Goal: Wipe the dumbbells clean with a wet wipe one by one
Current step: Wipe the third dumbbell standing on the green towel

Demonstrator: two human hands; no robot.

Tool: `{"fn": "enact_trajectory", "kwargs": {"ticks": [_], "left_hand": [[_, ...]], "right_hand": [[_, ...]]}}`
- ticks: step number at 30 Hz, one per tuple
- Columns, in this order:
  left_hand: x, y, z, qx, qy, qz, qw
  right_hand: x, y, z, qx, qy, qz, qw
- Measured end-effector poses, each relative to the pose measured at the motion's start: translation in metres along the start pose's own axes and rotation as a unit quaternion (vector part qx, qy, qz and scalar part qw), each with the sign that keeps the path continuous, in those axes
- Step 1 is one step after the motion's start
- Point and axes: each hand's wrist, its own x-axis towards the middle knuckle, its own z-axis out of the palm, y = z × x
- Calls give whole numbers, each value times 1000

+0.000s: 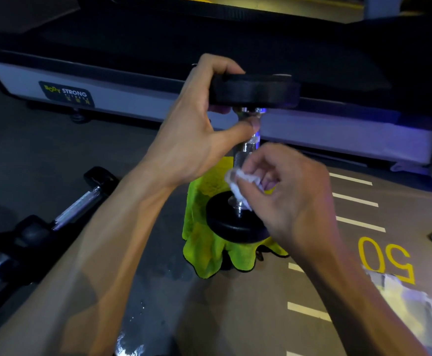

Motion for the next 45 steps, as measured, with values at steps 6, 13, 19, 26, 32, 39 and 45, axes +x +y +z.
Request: {"fn": "enact_trajectory", "kwargs": {"ticks": [6, 13, 19, 26, 32, 39, 45], "left_hand": [[1, 0, 1, 3, -3, 7, 1000], [1, -3, 2, -7, 1, 5, 1000], [1, -3, 0, -8, 1, 9, 1000], [-1, -4, -1, -13, -4, -8, 1000], [-2, -2, -4, -28, -5, -17, 999], [-4, 0, -8, -34, -22, -27, 999], [-5, 4, -7, -62, -18, -47, 997]], "right_hand": [[-9, 0, 8, -20, 68, -10, 997], [-15, 4, -3, -28, -55, -17, 998], [11, -9, -3, -41, 78, -68, 994], [-13, 3, 3, -37, -86, -33, 995], [7, -9, -5, -69, 90, -61, 992], [-35, 8, 10, -66, -26, -9, 997], [-3, -2, -7, -70, 35, -44, 996]]}}
